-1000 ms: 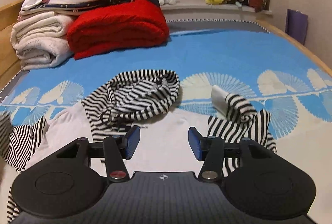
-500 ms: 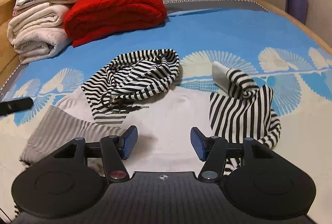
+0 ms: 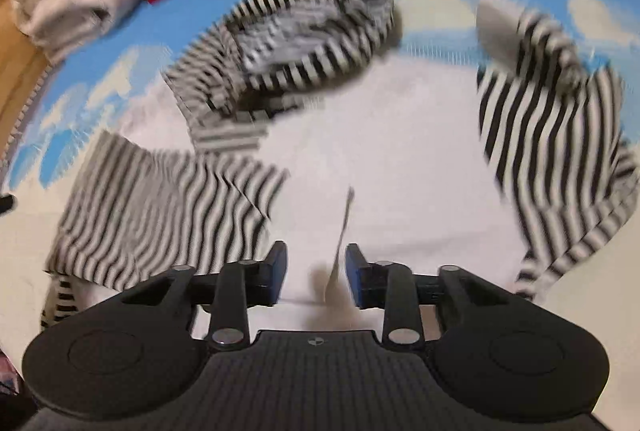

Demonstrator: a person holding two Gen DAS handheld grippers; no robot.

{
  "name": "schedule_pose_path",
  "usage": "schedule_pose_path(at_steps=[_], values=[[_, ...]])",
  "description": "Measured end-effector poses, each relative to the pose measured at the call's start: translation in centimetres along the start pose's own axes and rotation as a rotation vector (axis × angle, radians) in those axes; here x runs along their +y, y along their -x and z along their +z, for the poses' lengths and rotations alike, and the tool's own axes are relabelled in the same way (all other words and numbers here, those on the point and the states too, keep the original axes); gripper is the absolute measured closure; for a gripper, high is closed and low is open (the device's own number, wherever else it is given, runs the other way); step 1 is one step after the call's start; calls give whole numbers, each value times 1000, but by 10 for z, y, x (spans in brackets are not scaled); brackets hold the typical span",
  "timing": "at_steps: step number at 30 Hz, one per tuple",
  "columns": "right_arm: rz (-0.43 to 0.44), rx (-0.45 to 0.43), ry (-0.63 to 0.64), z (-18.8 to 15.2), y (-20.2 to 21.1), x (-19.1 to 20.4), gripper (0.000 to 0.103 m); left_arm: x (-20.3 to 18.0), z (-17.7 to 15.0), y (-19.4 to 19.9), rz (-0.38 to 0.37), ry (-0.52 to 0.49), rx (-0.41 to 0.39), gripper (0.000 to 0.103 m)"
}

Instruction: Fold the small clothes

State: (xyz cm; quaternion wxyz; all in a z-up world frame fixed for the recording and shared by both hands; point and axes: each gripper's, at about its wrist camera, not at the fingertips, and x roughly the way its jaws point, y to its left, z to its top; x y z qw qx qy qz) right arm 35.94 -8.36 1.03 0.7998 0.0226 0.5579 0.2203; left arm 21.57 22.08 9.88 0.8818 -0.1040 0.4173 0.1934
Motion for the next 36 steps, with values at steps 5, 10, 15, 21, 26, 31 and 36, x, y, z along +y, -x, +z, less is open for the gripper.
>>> schedule_pose_path(at_steps=[5,10,15,21,26,31,36], values=[[-11,77,-48,0,-29,-1,56,9,-2,-3,32,8,33,76],[26,97,1,-2,-40,10,99,10,3,-11,42,20,36,76],[43,-68,-27,12,-2,9,100,1,6,-16,37,2,28,76],[-81,-191,-70,21,40,-22,100,-13,10,-26,19,-27,27,76],[-166,-70,-159,13,15,-56,94,-33,6,-40,-29,-80,86,76],[-114,-134,-110,14,21,-52,79,-60,-5,-60,-93,-166,179,76],[-130,41,-68,9,-21,-52,73,-80,-33,-93,-52,-313,362,75]])
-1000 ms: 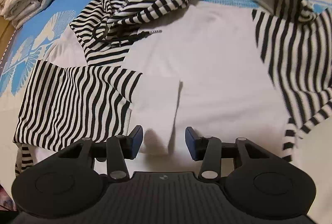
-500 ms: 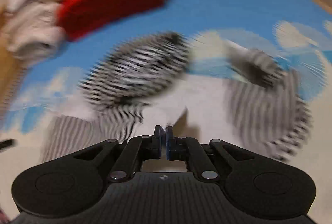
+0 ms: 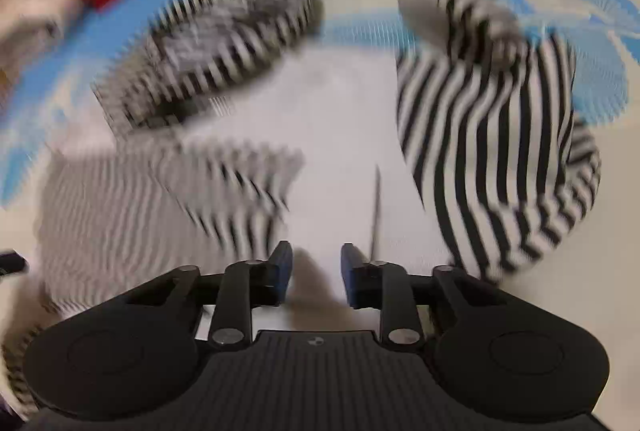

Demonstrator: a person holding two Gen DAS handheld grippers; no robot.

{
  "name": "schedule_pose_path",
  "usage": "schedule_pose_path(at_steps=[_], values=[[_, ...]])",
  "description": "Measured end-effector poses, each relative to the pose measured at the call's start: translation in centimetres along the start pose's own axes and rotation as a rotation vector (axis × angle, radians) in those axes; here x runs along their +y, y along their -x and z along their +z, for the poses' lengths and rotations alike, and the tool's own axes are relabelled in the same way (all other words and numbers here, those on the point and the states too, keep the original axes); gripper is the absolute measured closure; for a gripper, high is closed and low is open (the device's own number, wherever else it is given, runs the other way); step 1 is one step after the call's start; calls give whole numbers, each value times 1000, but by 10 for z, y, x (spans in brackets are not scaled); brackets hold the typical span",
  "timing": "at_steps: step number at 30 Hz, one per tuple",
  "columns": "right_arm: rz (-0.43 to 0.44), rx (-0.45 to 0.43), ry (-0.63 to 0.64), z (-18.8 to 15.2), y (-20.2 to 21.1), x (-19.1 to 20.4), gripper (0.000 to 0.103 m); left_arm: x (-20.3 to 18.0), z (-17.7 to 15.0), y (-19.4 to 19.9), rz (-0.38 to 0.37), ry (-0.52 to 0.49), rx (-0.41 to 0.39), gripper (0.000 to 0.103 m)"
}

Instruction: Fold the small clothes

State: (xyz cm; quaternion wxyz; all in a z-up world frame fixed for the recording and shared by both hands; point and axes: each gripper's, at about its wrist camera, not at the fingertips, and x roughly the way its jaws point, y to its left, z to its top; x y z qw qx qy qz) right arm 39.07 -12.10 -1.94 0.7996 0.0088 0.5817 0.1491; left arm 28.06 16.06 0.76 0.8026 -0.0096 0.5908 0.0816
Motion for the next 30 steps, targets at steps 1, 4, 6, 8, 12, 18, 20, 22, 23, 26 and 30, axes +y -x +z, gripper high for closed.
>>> schedule_pose_path(at_steps=[1,4,6,8,12,18,20,22,23,26,30], values=[[-24,31,8,-3,-7,-1,73,-2,-5,-12,38,-31,70,75],[-31,24,1,-2,-6,0,73,1,-8,-13,88,-62,100,69],[-2,-53,-39,6,12,-4,73,9,-2,3,87,-16,37,69],[0,-161,-80,13,31,-12,73,16,2,18,44,29,-30,69],[-102,-391,-89,31,62,-28,76,16,4,28,36,42,-59,69],[-142,-527,-26,66,61,-51,86,11,8,28,30,23,-63,69],[-210,-520,51,74,49,-46,71,15,11,29,25,36,-73,69],[-276,-521,101,78,38,-42,51,18,14,29,28,49,-76,69],[-283,-521,115,79,35,-41,51,20,15,29,31,51,-76,69],[-293,-476,177,88,18,-39,51,26,15,29,46,58,-73,69],[-316,-420,234,90,0,-37,61,36,16,31,54,84,-77,69]])
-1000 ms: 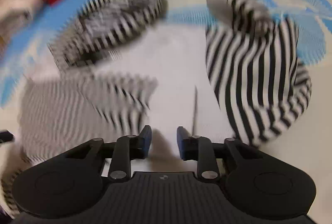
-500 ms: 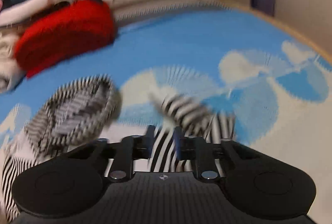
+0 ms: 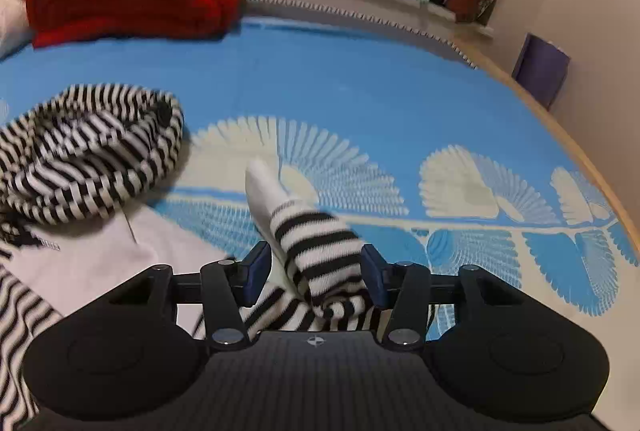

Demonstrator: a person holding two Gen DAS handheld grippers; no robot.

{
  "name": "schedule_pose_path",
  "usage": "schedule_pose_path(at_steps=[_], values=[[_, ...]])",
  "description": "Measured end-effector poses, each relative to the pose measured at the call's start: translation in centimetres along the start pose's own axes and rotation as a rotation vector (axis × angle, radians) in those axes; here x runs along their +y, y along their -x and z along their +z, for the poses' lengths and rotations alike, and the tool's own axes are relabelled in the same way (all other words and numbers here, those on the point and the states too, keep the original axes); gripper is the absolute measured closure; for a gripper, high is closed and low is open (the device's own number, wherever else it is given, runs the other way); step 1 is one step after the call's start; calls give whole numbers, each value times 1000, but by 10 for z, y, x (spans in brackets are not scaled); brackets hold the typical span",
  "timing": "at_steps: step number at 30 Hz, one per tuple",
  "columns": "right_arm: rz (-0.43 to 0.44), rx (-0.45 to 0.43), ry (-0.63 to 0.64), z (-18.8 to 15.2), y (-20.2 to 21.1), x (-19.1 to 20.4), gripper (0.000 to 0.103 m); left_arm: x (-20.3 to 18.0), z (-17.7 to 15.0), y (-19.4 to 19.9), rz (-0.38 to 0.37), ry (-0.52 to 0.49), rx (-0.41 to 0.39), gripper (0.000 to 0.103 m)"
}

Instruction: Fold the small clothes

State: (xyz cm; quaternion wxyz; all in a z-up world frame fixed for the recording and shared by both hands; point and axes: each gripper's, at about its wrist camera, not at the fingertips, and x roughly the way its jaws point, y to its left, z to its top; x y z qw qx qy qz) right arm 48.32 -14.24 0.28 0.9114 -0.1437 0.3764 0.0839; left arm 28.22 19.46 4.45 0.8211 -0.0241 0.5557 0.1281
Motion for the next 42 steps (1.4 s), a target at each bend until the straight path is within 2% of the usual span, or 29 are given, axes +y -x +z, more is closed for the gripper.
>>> schedule_pose_path(at_steps=[1,2,3,6,9,10,12,14,15,17,19,20,21,22,23,25,26,29,32,36,38,41,42], values=[[0,2,5,0,-1,-1,84,1,0,0,1,3,0,69],[-7,-5,1,-1,2,-2,95,1,0,1,2,3,-1,69],[-7,-20,-32,2,5,-7,100,1,0,2,1,3,-4,69],[48,-142,-329,14,34,-50,100,0,0,7,-4,2,-15,69],[70,-319,-622,14,76,-99,100,-3,-1,11,-8,6,-28,69],[61,-366,-714,9,89,-115,100,-3,-2,13,-11,5,-31,69],[30,-405,-862,-6,105,-142,100,-4,-3,15,-13,0,-35,69],[-13,-403,-980,-26,114,-165,100,-5,-5,18,-14,-8,-38,69],[-61,-379,-1029,-38,115,-176,100,-4,-5,18,-14,-9,-40,69],[-130,-305,-1128,-60,112,-193,100,-3,-6,18,-11,-10,-39,69],[-123,-219,-1244,-88,103,-210,96,-3,-7,18,-7,-13,-35,69],[-96,-201,-1283,-97,100,-215,96,-3,-7,17,-6,-17,-34,69],[-16,-220,-1303,-103,97,-222,96,-3,-7,17,-7,-21,-34,69],[62,-267,-1272,-104,98,-226,96,-4,-7,16,-8,-24,-33,69],[101,-315,-1211,-101,101,-228,96,-4,-7,15,-8,-26,-30,69],[95,-369,-1094,-98,109,-231,96,-5,-8,13,-5,-29,-25,69],[88,-369,-1074,-99,110,-236,96,-6,-7,13,-4,-30,-24,69],[-39,-240,-1100,-117,99,-253,96,-7,-5,11,-2,-33,-26,69],[-169,7,-1212,-149,82,-262,93,-8,-3,10,4,-47,-26,69],[-179,246,-1407,-195,69,-259,92,-8,-1,5,15,-60,-19,69],[-194,286,-1462,-205,65,-256,84,-9,0,3,21,-64,-16,69],[-204,278,-1448,-197,53,-258,81,-11,1,0,24,-71,-10,69],[-206,256,-1458,-196,50,-264,74,-12,0,-1,26,-73,-8,69]])
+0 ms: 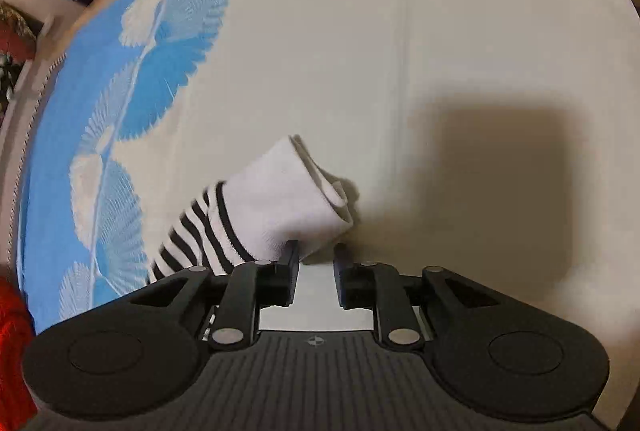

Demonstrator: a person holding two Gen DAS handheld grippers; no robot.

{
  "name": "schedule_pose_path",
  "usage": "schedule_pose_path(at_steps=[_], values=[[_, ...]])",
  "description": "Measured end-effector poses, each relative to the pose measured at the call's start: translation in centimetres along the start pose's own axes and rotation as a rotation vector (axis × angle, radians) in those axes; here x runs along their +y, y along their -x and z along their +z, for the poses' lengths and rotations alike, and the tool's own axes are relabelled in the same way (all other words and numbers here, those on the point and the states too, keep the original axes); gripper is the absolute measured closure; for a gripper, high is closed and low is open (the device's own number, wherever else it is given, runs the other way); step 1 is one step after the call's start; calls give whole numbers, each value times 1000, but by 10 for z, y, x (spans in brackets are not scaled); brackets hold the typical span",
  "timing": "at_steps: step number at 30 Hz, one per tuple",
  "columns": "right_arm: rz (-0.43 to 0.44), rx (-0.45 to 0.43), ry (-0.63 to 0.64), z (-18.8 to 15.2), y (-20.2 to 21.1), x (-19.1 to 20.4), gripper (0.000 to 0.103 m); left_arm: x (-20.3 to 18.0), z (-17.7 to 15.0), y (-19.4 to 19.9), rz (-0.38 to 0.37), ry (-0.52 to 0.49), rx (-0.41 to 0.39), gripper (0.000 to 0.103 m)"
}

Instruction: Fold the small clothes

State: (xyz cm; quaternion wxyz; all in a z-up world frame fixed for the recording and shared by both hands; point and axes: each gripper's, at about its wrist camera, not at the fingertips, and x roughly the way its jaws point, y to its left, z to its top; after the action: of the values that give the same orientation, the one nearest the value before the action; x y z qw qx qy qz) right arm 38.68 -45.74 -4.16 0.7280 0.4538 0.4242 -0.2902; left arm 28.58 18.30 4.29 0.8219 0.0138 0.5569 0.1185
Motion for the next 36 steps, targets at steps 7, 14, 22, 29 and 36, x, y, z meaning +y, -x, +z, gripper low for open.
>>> schedule_pose_path(at_steps=[7,14,22,29,36], values=[[153,-90,-13,17,-7,11,54,-5,1,-6,8,-17,11,69],[438,-149,152,35,-7,27,54,-7,-1,-5,2,-23,11,69],[163,-161,85,26,14,13,56,-1,1,-4,10,-4,6,69],[244,-110,40,23,-36,11,58,-6,-1,-4,8,-17,10,69],[323,-202,32,21,-22,19,97,2,-1,-4,12,4,6,69]])
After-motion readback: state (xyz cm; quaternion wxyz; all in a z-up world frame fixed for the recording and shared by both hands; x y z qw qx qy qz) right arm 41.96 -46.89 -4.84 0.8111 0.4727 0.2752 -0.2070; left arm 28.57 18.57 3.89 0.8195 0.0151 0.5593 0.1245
